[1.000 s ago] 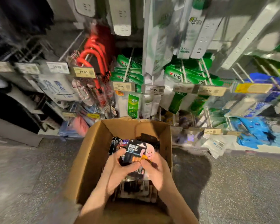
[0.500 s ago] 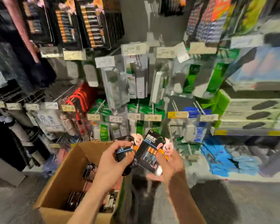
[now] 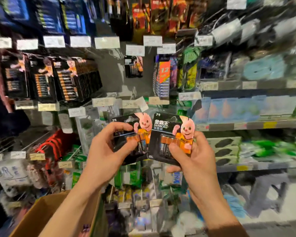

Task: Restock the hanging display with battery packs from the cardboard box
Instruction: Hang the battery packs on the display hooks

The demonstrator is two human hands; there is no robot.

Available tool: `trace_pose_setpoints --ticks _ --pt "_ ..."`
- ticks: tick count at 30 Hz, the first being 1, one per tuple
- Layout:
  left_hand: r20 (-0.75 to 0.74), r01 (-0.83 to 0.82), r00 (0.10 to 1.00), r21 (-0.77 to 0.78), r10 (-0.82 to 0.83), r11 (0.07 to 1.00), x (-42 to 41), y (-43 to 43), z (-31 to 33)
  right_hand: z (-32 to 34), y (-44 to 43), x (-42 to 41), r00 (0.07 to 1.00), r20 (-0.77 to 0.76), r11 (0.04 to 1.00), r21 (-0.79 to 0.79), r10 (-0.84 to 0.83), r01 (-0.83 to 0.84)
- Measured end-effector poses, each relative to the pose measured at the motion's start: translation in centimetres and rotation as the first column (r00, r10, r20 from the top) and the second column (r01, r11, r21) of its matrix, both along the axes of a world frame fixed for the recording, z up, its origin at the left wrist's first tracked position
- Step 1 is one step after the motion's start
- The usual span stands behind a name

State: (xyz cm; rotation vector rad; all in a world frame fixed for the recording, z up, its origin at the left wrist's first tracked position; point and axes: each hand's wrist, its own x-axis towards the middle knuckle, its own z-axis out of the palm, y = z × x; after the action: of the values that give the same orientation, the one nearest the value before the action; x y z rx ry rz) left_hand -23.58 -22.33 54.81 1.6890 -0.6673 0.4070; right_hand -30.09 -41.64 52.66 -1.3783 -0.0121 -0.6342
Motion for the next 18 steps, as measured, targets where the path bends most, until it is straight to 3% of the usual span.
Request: trace_pose_setpoints --ticks 10,18 --pt "0.062 -0.030 0.998 -0.049 0.033 0.998 6.1 0.5 5.6 5.3 -0.3 5.9 0.995 0.094 0.996 -0.090 0.031 -0.023" --pt "-0.082 0.006 0.997 -0.137 -0.017 0.991 17.3 2.3 7.8 7.7 0.3 16.1 0.991 0.132 0.993 -0.116 -0.009 0.024"
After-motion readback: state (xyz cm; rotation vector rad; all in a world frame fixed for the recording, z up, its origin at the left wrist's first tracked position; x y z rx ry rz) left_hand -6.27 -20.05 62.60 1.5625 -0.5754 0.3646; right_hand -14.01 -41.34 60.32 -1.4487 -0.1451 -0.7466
